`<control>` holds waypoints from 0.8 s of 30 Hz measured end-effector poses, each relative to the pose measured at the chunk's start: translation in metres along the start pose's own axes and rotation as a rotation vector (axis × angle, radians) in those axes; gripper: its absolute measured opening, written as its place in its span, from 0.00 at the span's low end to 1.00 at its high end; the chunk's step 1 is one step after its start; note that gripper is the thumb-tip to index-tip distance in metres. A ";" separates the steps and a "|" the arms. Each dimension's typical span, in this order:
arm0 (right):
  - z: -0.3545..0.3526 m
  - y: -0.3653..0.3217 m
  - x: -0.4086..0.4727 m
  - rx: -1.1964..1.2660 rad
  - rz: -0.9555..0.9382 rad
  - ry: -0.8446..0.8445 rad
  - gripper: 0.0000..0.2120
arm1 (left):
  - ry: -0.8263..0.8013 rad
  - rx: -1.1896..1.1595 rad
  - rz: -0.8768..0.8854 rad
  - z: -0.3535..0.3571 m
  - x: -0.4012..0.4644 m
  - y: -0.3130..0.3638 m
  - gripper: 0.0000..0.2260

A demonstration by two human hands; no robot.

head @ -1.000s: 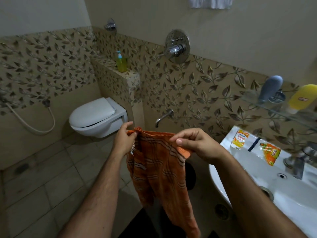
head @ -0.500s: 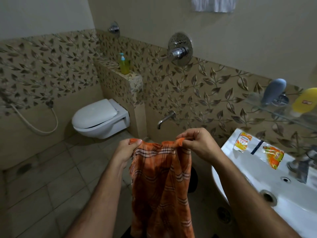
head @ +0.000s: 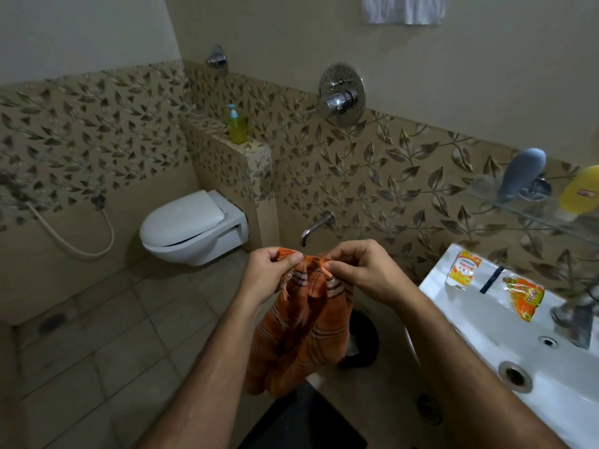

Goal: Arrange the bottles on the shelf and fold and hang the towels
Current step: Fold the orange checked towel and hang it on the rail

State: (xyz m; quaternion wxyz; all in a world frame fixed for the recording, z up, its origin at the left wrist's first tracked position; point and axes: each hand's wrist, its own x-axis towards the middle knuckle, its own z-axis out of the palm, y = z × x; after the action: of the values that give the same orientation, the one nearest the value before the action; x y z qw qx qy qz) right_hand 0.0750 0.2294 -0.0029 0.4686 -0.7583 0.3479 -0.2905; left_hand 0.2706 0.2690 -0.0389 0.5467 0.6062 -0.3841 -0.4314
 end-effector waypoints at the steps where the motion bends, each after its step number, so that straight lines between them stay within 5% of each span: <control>1: 0.004 0.000 0.003 -0.018 0.007 0.034 0.03 | -0.011 -0.025 -0.002 0.006 -0.002 0.002 0.05; 10: 0.040 0.007 0.006 -0.311 0.035 0.454 0.05 | 0.035 -0.413 -0.189 0.038 -0.017 0.010 0.06; 18: 0.040 0.006 0.003 -0.336 0.002 0.472 0.07 | -0.064 -0.542 -0.352 0.039 -0.018 0.008 0.04; 24: 0.036 0.008 0.000 -0.358 0.017 0.479 0.09 | -0.206 -0.433 -0.186 0.033 -0.020 0.010 0.04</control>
State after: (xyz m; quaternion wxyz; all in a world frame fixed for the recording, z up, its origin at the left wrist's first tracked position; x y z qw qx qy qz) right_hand 0.1011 0.2452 -0.0242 0.2343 -0.7357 0.5007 -0.3913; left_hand 0.2326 0.2756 -0.0275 0.5799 0.4604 -0.2791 -0.6115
